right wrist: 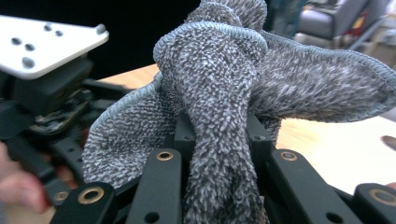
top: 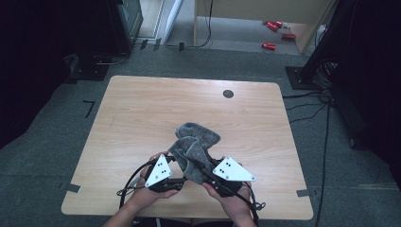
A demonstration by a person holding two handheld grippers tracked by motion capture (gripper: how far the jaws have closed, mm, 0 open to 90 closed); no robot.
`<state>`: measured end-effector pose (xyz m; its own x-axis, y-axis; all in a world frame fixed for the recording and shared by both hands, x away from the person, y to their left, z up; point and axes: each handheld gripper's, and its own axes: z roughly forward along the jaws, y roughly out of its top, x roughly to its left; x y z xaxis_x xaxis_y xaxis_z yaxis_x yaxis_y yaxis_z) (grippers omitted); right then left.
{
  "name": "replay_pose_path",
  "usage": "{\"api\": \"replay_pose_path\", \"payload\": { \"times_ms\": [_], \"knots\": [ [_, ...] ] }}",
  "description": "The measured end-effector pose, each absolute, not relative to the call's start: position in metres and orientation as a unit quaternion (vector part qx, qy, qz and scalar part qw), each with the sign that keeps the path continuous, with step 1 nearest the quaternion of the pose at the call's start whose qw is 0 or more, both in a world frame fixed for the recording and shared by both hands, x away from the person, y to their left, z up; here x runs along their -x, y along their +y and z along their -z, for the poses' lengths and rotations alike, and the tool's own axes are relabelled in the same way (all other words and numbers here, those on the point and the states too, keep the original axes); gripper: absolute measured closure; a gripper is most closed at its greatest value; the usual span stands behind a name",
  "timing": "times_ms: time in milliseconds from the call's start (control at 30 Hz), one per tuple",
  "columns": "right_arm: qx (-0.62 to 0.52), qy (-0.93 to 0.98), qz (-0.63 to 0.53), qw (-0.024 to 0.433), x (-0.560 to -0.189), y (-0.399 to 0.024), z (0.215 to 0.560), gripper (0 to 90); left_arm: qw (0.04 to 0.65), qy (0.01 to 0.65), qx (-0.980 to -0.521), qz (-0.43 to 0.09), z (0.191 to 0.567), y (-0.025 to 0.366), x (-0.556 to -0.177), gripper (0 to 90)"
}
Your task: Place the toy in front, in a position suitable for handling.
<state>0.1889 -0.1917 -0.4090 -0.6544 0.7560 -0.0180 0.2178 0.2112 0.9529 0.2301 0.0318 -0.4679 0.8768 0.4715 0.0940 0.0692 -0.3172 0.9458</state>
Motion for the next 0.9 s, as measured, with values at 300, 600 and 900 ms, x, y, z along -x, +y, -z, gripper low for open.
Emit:
{"api": "replay_pose_path", "payload": {
  "times_ms": [300, 600, 900],
  "knots": [
    [-0.421, 0.708, -0.482, 0.298, -0.211, -0.224, 0.426, 74.3, 0.567, 0.179, -0.782, -0.186, 0.465, 0.04, -0.231, 34.6],
    [-0.35, 0.718, -0.549, 0.247, -0.188, -0.191, 0.405, 73.9, 0.557, 0.167, -0.79, -0.193, 0.465, 0.029, -0.222, 34.5],
    [-0.438, 0.695, -0.505, 0.265, -0.208, -0.226, 0.428, 74.1, 0.546, 0.181, -0.792, -0.205, 0.465, 0.03, -0.228, 34.5]
  ]
}}
